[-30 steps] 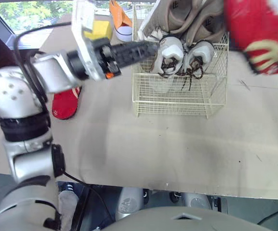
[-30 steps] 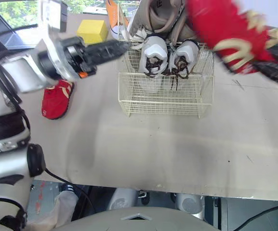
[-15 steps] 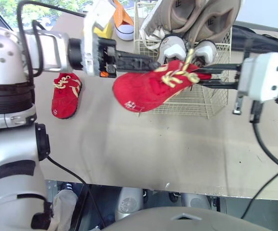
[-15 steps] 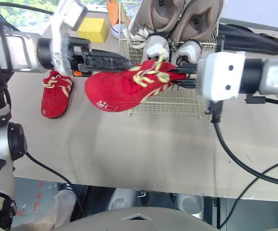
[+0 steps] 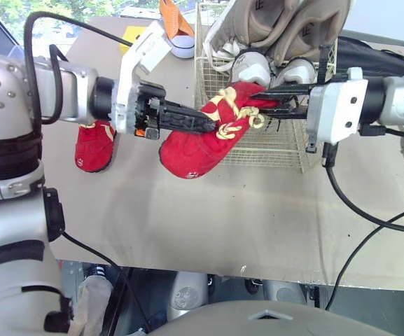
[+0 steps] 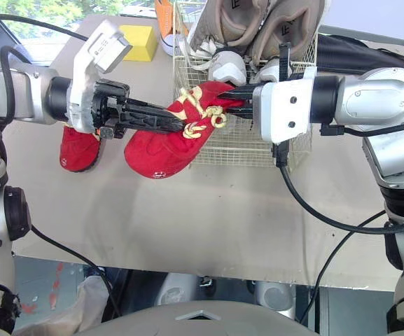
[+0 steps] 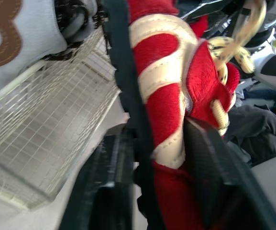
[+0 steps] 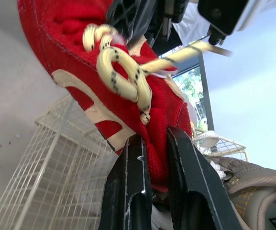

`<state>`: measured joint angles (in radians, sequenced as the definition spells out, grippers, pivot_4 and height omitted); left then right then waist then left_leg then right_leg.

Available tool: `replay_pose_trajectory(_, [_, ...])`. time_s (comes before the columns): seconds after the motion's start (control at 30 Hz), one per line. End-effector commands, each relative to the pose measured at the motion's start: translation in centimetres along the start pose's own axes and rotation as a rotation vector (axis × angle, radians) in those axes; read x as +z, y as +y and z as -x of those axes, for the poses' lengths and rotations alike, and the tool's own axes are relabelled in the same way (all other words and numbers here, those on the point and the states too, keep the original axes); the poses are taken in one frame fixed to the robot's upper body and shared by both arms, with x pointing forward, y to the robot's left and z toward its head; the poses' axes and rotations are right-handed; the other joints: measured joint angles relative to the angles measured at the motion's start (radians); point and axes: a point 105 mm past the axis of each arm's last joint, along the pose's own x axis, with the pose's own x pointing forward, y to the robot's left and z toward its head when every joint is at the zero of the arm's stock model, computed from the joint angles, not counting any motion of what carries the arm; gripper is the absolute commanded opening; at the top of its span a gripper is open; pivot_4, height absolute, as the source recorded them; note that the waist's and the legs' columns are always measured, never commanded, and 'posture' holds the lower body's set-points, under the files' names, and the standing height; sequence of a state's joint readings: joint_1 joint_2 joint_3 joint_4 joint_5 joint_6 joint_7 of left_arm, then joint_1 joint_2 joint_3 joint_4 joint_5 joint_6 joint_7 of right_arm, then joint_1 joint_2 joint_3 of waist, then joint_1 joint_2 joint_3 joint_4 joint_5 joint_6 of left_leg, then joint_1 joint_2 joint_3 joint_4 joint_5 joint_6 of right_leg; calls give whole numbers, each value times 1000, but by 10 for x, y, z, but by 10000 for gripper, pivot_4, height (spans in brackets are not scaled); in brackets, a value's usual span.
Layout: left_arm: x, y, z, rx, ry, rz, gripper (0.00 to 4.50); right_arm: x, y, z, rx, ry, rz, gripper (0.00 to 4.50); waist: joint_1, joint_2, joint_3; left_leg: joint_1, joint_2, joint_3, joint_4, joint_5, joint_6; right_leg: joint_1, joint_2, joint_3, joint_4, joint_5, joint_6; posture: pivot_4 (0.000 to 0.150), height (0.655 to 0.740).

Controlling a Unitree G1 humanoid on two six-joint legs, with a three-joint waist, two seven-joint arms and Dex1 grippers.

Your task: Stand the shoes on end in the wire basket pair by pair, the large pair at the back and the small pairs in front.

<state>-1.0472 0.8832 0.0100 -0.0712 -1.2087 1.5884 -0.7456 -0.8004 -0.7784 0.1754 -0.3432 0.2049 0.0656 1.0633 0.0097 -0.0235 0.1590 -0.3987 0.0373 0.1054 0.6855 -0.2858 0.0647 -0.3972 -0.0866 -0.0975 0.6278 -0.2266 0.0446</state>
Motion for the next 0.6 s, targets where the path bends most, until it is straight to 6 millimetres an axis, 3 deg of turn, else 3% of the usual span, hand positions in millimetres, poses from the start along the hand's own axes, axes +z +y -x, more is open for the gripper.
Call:
replay_pose_trajectory(0.03, [-4, -6, 0, 3, -31, -37, 6365, 9, -25, 11, -116, -41, 7, 3719, 0, 0, 0, 0, 0, 0, 0, 0, 0, 0, 0, 0, 0, 0, 0, 1500, 7400])
replay_pose_trajectory(0.13, [1, -1, 4, 37, -148, -46, 5835, -3, -26, 18, -145, 13, -29, 15442, 2, 0, 0, 0, 0, 0, 0, 0, 0, 0, 0, 1, 0, 0, 0, 1500, 7400])
replay_pose_trajectory(0.27, [7, 5, 10, 91, -308, -67, 5601, -25, -26, 36, -204, 121, -143, 35909, 4, 0, 0, -1, 0, -1, 1, 0, 0, 1, -1, 1, 0, 0, 0, 1500, 7400])
replay_pose_trajectory(0.47, [13, -2, 11, 100, -495, -123, 5583, -49, -31, 75, -397, 195, -444, 36088, 3, -1, 0, 0, 0, -2, 0, 0, 0, 1, -2, 2, 0, 0, 0, 1500, 7400])
replay_pose_trajectory(0.6, [21, -7, 15, 98, -621, -162, 5563, -55, -13, 94, -439, 204, -719, 36088, 6, -1, 0, 0, 0, -2, 0, 0, 0, 2, -3, 1, 0, 0, -1, 1500, 7400])
